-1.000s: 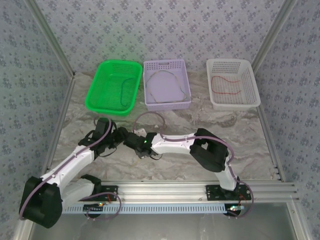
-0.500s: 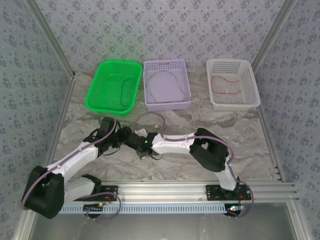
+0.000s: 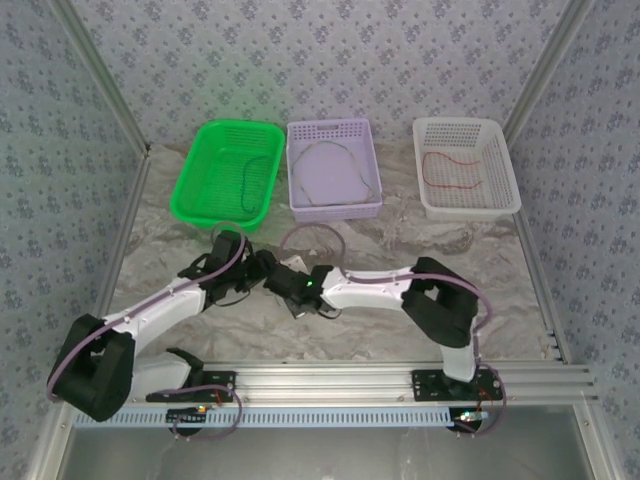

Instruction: Untangle the cables

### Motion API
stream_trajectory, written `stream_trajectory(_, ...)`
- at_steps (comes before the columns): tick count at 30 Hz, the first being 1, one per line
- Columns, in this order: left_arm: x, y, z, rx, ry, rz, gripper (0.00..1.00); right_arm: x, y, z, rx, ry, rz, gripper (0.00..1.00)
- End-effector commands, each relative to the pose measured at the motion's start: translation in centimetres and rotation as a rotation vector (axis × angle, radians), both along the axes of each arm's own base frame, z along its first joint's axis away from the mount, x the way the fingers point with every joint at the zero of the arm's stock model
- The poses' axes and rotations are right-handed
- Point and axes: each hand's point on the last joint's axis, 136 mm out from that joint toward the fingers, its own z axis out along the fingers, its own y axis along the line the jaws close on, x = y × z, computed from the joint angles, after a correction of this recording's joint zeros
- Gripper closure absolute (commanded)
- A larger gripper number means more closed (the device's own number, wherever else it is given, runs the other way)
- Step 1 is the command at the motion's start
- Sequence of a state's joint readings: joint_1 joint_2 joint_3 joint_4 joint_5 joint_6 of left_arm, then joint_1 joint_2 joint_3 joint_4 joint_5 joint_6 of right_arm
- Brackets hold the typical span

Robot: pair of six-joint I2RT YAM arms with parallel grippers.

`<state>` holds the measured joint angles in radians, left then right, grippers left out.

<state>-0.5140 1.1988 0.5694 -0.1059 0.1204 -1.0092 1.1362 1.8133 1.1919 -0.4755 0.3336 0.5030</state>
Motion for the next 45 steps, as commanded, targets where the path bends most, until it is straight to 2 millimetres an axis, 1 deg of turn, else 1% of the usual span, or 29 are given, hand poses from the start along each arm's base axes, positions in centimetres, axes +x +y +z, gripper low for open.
stream_trajectory(1, 1.1, -2.6, 3.9, -0.053, -0.121, -0.083, 0.34, 1.1, -2.1, 2.6, 0.016, -0.052, 0.074, 1.0)
stream_trajectory(3, 1.0, -4.3, 5.5, -0.044, -0.176, -0.168, 0.31, 1.0, -2.9, 3.4, 0.044, -0.047, 0.114, 1.0)
stream_trajectory(4, 0.9, -5.0, 5.8, -0.028, -0.188, -0.206, 0.31, 0.8, -3.2, 3.6, 0.056, -0.041, 0.138, 1.0)
stream_trajectory(8, 0.7, -7.8, 7.8, -0.018, -0.268, -0.377, 0.28, 0.9, -4.5, 5.6, 0.133, -0.043, 0.203, 1.0)
stream_trajectory(10, 0.9, -8.7, 8.5, 0.021, -0.306, -0.451, 0.26, 1.1, -5.2, 6.7, 0.175, -0.049, 0.224, 1.0)
stream_trajectory(12, 1.1, -9.5, 8.8, 0.077, -0.328, -0.528, 0.24, 1.5, -6.0, 7.7, 0.217, -0.049, 0.234, 1.0)
stream_trajectory(15, 1.5, -9.8, 8.3, 0.16, -0.343, -0.609, 0.22, 2.0, -7.3, 9.1, 0.267, -0.049, 0.25, 1.0)
stream_trajectory(18, 2.1, -9.8, 7.7, 0.211, -0.369, -0.638, 0.21, 2.2, -8.2, 10.1, 0.322, -0.034, 0.252, 1.0)
stream_trajectory(22, 2.9, -10.8, 7.3, 0.205, -0.418, -0.659, 0.21, 2.1, -8.9, 10.7, 0.371, -0.018, 0.25, 1.0)
stream_trajectory(26, 3.4, -12.4, 7.0, 0.129, -0.442, -0.667, 0.2, 2.3, -9.7, 11.0, 0.411, -0.013, 0.223, 1.0)
stream_trajectory(29, 3.5, -13.4, 6.4, 0.058, -0.448, -0.658, 0.22, 2.7, -10.3, 11.0, 0.421, -0.019, 0.187, 1.0)
stream_trajectory(31, 3.5, -13.4, 6.2, 0.024, -0.442, -0.616, 0.24, 2.9, -10.6, 11.0, 0.422, -0.027, 0.168, 1.0)
stream_trajectory(33, 3.5, -12.9, 6.9, -0.017, -0.454, -0.549, 0.24, 3.0, -10.7, 11.0, 0.425, -0.036, 0.159, 1.0)
stream_trajectory(37, 3.7, -11.0, 9.8, -0.103, -0.453, -0.358, 0.16, 3.2, -10.9, 10.7, 0.419, -0.06, 0.149, 1.0)
stream_trajectory(39, 3.8, -10.8, 10.3, -0.15, -0.393, -0.293, 0.14, 3.4, -11.0, 10.7, 0.404, -0.082, 0.146, 1.0)
stream_trajectory(41, 4.0, -10.5, 9.9, -0.163, -0.289, -0.22, 0.12, 3.7, -11.1, 10.7, 0.375, -0.112, 0.139, 1.0)
stream_trajectory(45, 3.8, -11.6, 9.7, -0.256, -0.143, -0.145, 0.1, 4.0, -10.8, 11.0, 0.306, -0.181, 0.147, 1.0)
